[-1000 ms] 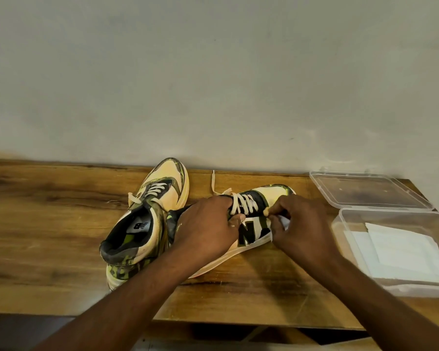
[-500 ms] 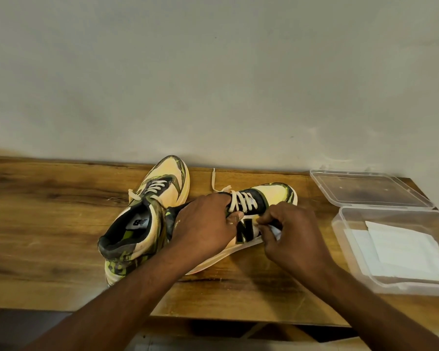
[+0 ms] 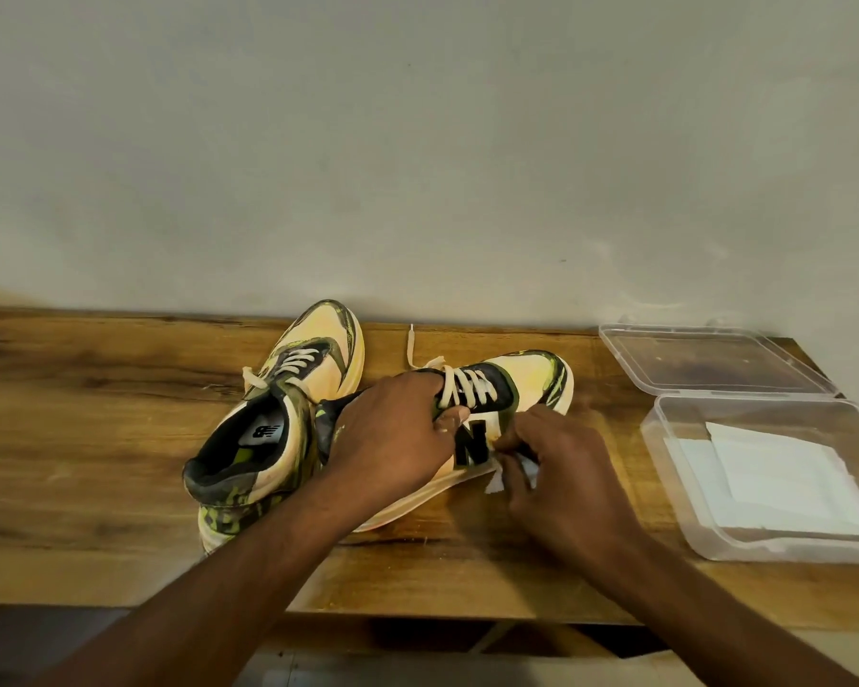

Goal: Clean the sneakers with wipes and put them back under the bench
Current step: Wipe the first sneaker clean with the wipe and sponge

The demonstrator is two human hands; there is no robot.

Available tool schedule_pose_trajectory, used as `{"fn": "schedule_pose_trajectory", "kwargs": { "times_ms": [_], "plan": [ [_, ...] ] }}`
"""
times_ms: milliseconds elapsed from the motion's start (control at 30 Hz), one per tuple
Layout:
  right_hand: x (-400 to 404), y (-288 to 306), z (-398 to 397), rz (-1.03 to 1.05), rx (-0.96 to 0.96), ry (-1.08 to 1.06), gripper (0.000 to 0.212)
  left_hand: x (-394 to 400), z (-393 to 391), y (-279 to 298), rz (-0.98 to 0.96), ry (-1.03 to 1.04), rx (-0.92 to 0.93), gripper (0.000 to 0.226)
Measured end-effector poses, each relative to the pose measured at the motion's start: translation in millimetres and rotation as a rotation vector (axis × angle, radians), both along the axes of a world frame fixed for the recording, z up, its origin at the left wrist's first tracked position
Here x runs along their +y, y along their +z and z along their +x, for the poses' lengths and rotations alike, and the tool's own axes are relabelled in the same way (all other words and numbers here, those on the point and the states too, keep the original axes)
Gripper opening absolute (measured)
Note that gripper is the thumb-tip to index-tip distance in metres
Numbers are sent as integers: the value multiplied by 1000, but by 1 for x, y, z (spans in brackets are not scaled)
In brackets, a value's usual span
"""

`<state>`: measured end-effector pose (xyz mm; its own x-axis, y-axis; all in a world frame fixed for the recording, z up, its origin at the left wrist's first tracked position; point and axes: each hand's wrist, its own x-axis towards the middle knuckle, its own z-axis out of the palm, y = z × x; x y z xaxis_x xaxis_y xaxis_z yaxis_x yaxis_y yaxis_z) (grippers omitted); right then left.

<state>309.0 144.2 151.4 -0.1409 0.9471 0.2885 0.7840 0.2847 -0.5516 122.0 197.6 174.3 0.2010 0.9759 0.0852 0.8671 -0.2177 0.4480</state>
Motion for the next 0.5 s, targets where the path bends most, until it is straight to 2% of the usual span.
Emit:
{"fn": "schedule_pose_trajectory", "kwargs": {
  "times_ms": [167, 367, 500],
  "plan": [
    [14, 10, 24, -6, 95, -161, 36, 0, 2, 0, 6, -1, 10, 30],
    [-7, 1, -7, -2, -21, 7, 23, 0, 3, -1, 11, 5, 18, 30],
    [13, 8, 15, -4, 81, -101, 23, 0, 3, -1, 12, -6, 10, 32]
  ]
}}
